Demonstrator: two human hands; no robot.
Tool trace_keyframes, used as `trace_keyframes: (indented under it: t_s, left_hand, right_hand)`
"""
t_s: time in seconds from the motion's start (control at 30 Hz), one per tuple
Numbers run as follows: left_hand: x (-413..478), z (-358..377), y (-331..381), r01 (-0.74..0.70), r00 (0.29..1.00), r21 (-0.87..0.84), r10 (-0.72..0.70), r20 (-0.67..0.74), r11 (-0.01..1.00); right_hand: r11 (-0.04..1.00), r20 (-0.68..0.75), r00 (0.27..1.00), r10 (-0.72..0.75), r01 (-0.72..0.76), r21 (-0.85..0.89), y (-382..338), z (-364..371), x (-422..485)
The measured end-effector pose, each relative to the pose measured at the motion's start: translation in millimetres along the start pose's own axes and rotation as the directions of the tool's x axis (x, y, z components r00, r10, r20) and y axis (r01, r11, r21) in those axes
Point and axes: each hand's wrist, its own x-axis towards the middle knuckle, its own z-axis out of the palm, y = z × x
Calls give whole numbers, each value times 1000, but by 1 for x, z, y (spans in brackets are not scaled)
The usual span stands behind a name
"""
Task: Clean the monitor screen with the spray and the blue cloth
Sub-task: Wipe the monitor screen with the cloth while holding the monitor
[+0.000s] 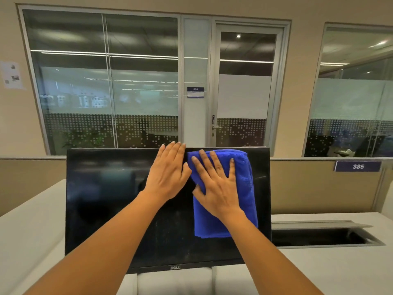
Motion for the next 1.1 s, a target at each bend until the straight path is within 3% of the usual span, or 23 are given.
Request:
trace_keyframes:
  t_s: [0.17,0.3,0.4,0.5,0.57,0.73,0.87,0.97,1.1]
  left_hand:
    - [0,-2,1,-8,1000,-10,8,8,1000]
    - [-2,-2,3,-10,1000,-17,10,19,1000]
    - [-3,-1,3,-9,1000,-29,10,20,1000]
    - [-4,-1,2,-11,1000,-50,12,16,999]
    - [-4,-1,3,-11,1000,-64,12,14,998]
    - [-5,0,1,-25,1000,-81,25,8,996]
    - [-4,1,0,-29,1000,-86,30,5,996]
    - [-4,2,0,-33,999,-84,33,-3,996]
    - [-4,3,-1,-25,1000,-76,25,-6,997]
  right_hand:
    - [957,-40,957,287,-285,54,44,-7,-15]
    - [827,-27,834,551,-541,153,66,-8,-27]
    - [761,-19,774,634,-619,196,63,-6,-26]
    - [765,-30,781,624,-603,227,48,-5,-21]
    - [810,-48,823,566,-543,223,35,-6,-18]
    - [977,-28,985,173,-168,132,-7,0,-9]
    - [998,-11,998,-54,54,7,-4,0,-6]
    - [999,-28,999,-45,45,-15,18,-2,-5]
    - [980,-64,979,196,-193,50,47,-8,-5]
